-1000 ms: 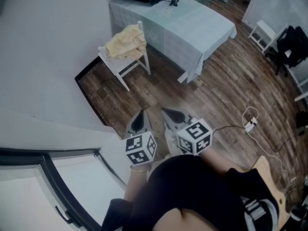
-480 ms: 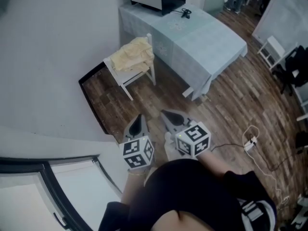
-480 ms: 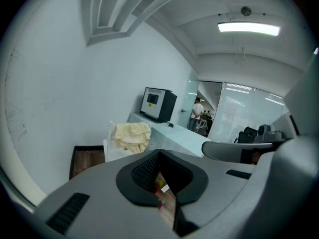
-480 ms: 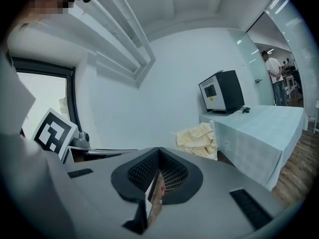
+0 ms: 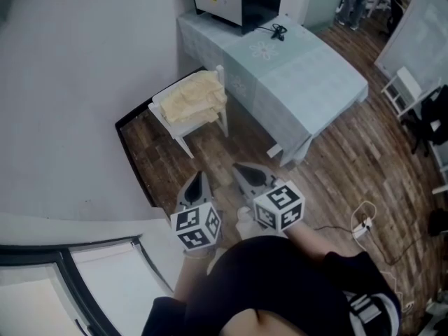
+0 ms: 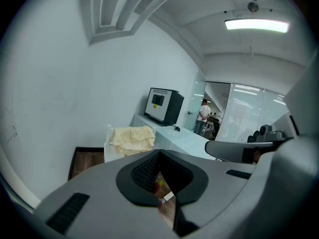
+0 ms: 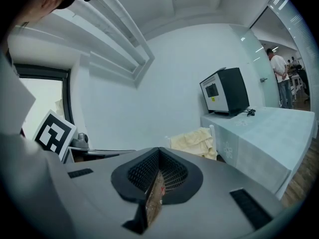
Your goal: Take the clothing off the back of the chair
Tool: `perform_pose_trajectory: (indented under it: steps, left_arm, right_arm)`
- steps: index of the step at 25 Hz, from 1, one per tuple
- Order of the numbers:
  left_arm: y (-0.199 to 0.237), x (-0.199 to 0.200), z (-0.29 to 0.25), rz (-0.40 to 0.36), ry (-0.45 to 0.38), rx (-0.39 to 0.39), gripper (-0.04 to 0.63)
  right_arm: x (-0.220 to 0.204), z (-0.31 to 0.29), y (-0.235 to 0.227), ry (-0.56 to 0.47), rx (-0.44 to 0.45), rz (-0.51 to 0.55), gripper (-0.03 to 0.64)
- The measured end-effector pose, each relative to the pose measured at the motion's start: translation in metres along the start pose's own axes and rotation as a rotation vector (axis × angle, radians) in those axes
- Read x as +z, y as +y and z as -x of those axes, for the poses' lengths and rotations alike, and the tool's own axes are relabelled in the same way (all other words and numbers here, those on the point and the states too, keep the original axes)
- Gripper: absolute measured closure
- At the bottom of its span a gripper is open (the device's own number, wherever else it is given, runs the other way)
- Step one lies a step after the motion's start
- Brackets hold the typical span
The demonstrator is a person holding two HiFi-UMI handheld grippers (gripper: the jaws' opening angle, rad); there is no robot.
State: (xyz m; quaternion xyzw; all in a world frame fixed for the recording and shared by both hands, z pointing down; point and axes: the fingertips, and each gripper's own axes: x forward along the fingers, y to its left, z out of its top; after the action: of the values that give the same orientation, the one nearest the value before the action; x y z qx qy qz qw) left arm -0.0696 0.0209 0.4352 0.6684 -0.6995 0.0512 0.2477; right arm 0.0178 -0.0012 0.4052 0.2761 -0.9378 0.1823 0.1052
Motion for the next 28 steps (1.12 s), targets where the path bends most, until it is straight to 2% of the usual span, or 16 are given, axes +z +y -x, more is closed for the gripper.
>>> perform_pose_trajectory:
  steps: [10, 21, 28]
  left_arm:
    - [-0.001, 0.01, -0.052, 0.018, 0.0, 0.04, 0.598]
    - [0.016, 0.016, -0.075, 0.067, -0.009, 0.122, 0.598]
    - [0.037, 0.019, -0.091, 0.086, -0.006, 0.147, 0.598]
  right_arm:
    - [0.016, -0.032, -0.046, 0.016, 0.041, 0.021, 0.604]
    - [0.021, -0.06, -0.063, 0.05, 0.092, 0.024, 0.604]
    - [0.022, -0.086, -0.075, 0.052, 0.085, 0.001, 0.604]
